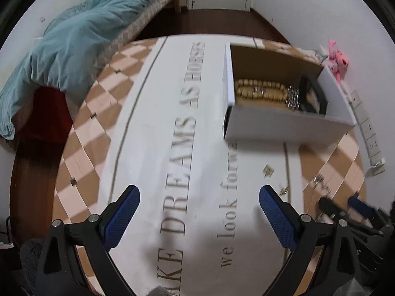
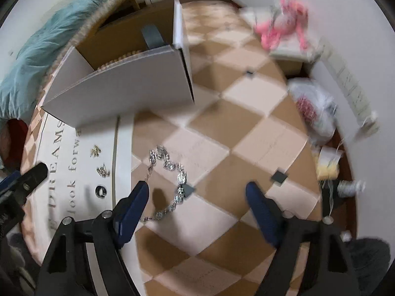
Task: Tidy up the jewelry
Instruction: 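Grasp another small ring with the left tool while the right tool moves toward the thin silver chain, then grasp the thin silver chain with the right tool while the left tool holds the ring, then carry ring and chain over the box while both tools open to release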
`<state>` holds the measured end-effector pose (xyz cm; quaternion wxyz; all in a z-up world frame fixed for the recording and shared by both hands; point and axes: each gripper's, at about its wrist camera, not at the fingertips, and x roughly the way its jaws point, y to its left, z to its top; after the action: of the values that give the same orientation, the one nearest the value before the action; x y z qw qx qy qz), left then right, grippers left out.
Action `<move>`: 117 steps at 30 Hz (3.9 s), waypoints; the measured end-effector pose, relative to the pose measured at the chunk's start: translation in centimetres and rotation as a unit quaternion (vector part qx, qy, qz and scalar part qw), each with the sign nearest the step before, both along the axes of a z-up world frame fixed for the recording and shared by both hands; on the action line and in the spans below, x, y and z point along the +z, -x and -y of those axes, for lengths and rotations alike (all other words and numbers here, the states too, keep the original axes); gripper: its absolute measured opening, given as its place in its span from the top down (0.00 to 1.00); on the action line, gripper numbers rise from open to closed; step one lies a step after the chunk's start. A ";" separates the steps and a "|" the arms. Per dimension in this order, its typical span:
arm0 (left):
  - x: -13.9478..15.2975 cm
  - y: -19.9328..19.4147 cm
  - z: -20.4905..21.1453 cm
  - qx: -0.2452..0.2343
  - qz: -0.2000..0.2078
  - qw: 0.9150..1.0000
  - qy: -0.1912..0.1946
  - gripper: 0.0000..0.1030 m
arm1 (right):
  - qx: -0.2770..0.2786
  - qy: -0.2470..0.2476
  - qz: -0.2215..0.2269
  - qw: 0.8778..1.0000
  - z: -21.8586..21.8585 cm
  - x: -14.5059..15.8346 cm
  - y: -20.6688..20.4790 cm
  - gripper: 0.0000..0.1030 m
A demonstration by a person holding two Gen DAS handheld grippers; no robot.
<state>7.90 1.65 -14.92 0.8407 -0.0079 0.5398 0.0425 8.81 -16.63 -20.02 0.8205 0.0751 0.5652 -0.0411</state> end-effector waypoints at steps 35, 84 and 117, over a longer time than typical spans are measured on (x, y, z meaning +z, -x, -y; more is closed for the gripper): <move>-3.0 0.9 8.1 -0.103 0.000 0.994 0.024 0.90 | -0.020 -0.047 0.052 0.997 3.4 3.0 2.0 1.00; 8.5 -2.1 1.6 -0.077 0.076 0.986 0.131 0.90 | 0.092 -0.069 0.161 0.980 -1.8 13.6 -2.0 0.95; 5.5 -14.8 0.5 -0.070 -0.055 0.981 0.171 0.86 | 0.120 -0.089 -0.023 0.988 -3.1 7.0 -15.6 0.94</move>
<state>22.68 1.17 -9.47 0.7971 -0.1112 0.5835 -0.1089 24.40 -13.50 -13.06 0.7961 0.0780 0.5906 0.1067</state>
